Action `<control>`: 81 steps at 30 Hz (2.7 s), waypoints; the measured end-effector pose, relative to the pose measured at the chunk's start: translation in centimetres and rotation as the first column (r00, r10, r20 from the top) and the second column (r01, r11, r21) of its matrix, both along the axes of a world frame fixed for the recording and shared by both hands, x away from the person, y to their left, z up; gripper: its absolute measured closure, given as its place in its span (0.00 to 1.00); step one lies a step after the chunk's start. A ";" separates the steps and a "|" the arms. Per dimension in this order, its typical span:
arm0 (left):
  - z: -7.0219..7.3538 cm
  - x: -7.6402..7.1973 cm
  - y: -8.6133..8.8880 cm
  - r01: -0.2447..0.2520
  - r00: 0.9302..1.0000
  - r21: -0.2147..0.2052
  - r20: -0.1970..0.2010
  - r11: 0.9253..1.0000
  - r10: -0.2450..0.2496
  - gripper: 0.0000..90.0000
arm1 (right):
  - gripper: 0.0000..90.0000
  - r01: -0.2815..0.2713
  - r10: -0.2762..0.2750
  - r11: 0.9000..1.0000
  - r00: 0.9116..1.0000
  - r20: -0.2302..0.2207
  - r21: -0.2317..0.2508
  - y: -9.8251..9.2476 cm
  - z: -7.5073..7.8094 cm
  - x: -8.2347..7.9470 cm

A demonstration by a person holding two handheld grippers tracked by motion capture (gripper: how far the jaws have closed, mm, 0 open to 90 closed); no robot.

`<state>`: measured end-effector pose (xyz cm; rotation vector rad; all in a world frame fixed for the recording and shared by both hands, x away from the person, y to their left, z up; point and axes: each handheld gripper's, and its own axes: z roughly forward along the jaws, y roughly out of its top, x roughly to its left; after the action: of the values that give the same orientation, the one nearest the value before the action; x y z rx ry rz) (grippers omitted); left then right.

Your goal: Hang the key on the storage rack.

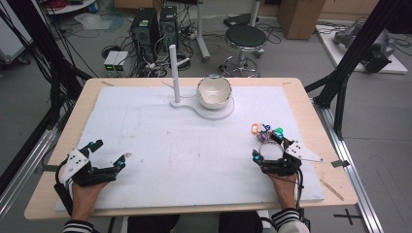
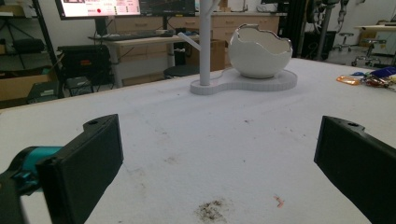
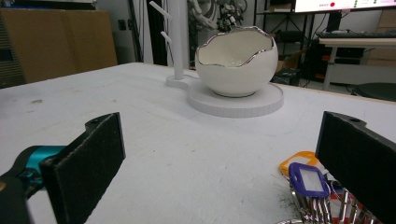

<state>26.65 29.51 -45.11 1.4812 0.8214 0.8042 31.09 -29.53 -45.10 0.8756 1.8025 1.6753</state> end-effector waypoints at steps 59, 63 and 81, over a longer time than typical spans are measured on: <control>0.0 -0.1 0.1 -0.002 1.000 -0.014 0.003 1.000 0.002 0.02 | 0.01 -0.157 0.098 0.947 0.972 -0.214 -0.281 -3.1 10.3 2.3; 0.0 -0.1 0.1 -0.001 1.000 -0.013 0.003 1.000 0.001 0.02 | 0.01 -0.220 0.121 0.908 0.952 -0.282 -0.356 -2.9 10.9 3.0; 0.0 -0.1 0.1 -0.002 1.000 -0.012 0.001 1.000 0.002 0.02 | 0.05 -0.442 0.131 0.700 0.851 -0.509 -0.560 -0.9 9.3 4.9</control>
<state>26.58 29.61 -45.13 1.4695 0.8251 0.8004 36.03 -30.41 -35.79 0.6720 2.7283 0.8553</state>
